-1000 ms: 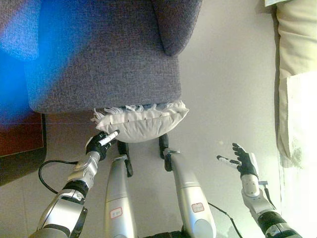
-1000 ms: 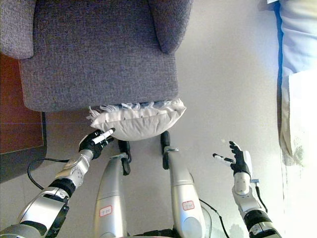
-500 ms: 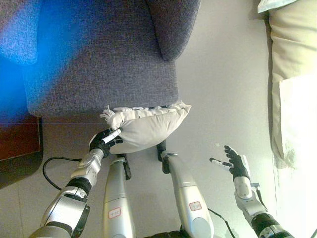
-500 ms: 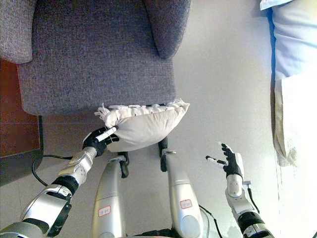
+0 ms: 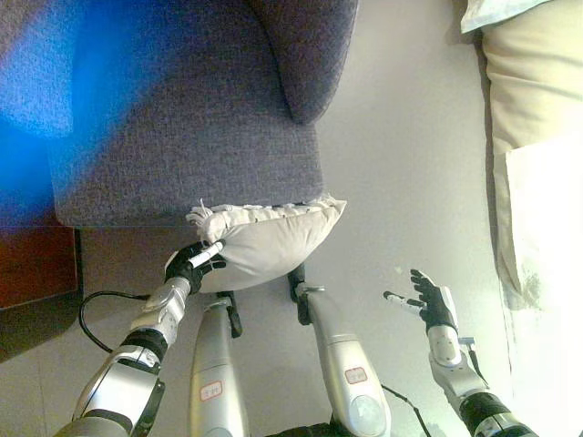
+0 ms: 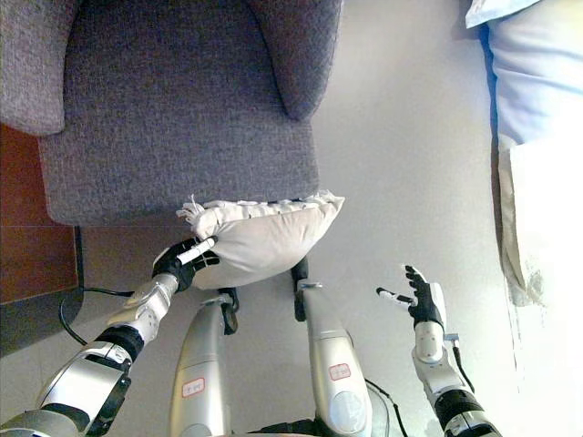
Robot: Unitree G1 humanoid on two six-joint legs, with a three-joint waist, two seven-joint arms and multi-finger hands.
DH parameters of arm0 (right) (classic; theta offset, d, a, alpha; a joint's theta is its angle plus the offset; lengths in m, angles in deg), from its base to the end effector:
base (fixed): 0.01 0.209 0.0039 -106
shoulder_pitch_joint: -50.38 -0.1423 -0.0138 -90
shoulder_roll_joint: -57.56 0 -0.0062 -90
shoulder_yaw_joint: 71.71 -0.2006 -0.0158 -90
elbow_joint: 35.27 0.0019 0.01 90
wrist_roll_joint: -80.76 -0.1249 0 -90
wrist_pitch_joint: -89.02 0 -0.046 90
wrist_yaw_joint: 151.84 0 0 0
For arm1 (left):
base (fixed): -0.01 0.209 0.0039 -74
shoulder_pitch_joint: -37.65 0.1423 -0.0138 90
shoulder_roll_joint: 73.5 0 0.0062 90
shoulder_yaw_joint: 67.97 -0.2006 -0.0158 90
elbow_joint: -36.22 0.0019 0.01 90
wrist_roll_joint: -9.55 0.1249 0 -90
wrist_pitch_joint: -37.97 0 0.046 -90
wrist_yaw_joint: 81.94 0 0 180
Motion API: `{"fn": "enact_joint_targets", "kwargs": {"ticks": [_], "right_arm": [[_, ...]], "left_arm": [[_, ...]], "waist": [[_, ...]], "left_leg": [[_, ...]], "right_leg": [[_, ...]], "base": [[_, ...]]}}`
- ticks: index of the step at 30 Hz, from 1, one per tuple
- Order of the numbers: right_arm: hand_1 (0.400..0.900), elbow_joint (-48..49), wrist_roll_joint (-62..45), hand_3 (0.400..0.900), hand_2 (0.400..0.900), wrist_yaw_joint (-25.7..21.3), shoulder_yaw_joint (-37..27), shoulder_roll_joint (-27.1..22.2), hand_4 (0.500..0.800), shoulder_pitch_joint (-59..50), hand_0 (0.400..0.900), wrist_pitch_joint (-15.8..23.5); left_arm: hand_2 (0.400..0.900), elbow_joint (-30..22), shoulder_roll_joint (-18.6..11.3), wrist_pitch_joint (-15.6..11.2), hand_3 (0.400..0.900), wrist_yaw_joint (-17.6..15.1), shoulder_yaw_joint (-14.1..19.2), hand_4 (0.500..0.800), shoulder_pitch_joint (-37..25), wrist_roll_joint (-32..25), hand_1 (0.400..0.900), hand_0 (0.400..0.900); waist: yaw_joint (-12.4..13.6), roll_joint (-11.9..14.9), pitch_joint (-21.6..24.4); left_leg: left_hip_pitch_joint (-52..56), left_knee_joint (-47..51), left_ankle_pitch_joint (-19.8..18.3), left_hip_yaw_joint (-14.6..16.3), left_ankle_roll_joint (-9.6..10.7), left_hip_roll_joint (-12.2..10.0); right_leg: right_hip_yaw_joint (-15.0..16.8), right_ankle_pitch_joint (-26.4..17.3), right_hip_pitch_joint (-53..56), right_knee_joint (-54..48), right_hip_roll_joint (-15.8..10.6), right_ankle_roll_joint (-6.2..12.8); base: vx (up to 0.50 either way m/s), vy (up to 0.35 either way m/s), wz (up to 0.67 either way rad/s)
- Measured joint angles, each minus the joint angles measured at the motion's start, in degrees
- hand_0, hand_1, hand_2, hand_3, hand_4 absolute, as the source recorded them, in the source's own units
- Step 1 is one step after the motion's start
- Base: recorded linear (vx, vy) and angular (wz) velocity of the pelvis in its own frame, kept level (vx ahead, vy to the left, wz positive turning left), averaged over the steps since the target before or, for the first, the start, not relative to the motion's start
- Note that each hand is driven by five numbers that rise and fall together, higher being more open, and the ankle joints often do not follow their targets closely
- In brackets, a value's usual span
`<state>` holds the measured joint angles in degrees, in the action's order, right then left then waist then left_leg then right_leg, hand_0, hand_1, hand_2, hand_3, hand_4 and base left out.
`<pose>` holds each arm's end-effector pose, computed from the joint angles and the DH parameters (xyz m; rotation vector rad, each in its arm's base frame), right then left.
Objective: Pick up the pillow and put it on the sofa.
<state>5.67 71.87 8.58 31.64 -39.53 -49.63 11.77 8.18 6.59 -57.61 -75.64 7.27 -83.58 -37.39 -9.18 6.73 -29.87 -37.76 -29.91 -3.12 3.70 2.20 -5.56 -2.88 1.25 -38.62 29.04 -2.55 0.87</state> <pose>0.1860 -0.2439 -0.0495 -0.4200 0.4253 -0.3012 0.2687 0.2577 0.0058 -0.2257 0.3900 0.1454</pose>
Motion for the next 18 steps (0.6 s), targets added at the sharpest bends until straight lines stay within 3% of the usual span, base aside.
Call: {"fn": "enact_joint_targets", "kwargs": {"ticks": [7, 11, 14, 18], "right_arm": [[0.900, -4.50, 0.22, 0.900, 0.900, 0.07, -0.03, 1.53, 0.800, -0.19, 0.900, 0.34], [0.900, -7.81, 0.88, 0.900, 0.900, 0.91, -0.20, 1.81, 0.800, -0.36, 0.900, 0.19], [0.900, -8.90, 2.76, 0.900, 0.900, 1.70, -1.55, 1.77, 0.800, -0.10, 0.900, 0.06], [0.900, -9.04, 3.65, 0.900, 0.900, 2.97, -5.33, 0.93, 0.800, 3.60, 0.900, -0.73]], "left_arm": [[0.400, 0.01, 0.66, -0.30, 0.400, 0.88, 0.08, 0.500, 5.05, 2.86, 0.400, 0.400], [0.400, -0.25, 1.24, -2.06, 0.400, 1.73, 0.77, 0.500, 9.21, 7.09, 0.400, 0.400], [0.400, -3.87, 1.56, -2.70, 0.400, 1.74, 2.97, 0.500, 15.34, 11.48, 0.400, 0.400], [0.400, -10.08, 2.00, -3.50, 0.400, 1.80, 3.88, 0.500, 24.05, 18.10, 0.400, 0.400]], "waist": [[0.81, -0.21, 0.18], [1.68, -0.94, 0.68], [1.95, -2.84, 2.19], [4.31, -7.69, 9.82]], "left_leg": [[12.04, 8.41, 0.90, 2.75, 0.35, -0.07], [20.52, 15.02, 2.56, 4.37, 0.81, -0.26], [28.05, 20.63, 3.54, 5.00, 1.18, -0.46], [35.38, 27.78, 4.69, 5.51, 1.79, -0.56]], "right_leg": [[0.20, -1.12, 10.19, -7.28, -0.40, 0.08], [-1.26, -2.97, 17.58, -13.26, -1.01, -0.65], [-2.46, -3.70, 24.73, -18.31, -0.77, -0.86], [-3.45, -4.49, 32.10, -25.25, 0.02, -0.76]], "base": [[0.01, 0.025, -0.14], [0.08, 0.047, -0.14], [0.16, 0.000, -0.05], [0.19, 0.019, 0.04]]}}
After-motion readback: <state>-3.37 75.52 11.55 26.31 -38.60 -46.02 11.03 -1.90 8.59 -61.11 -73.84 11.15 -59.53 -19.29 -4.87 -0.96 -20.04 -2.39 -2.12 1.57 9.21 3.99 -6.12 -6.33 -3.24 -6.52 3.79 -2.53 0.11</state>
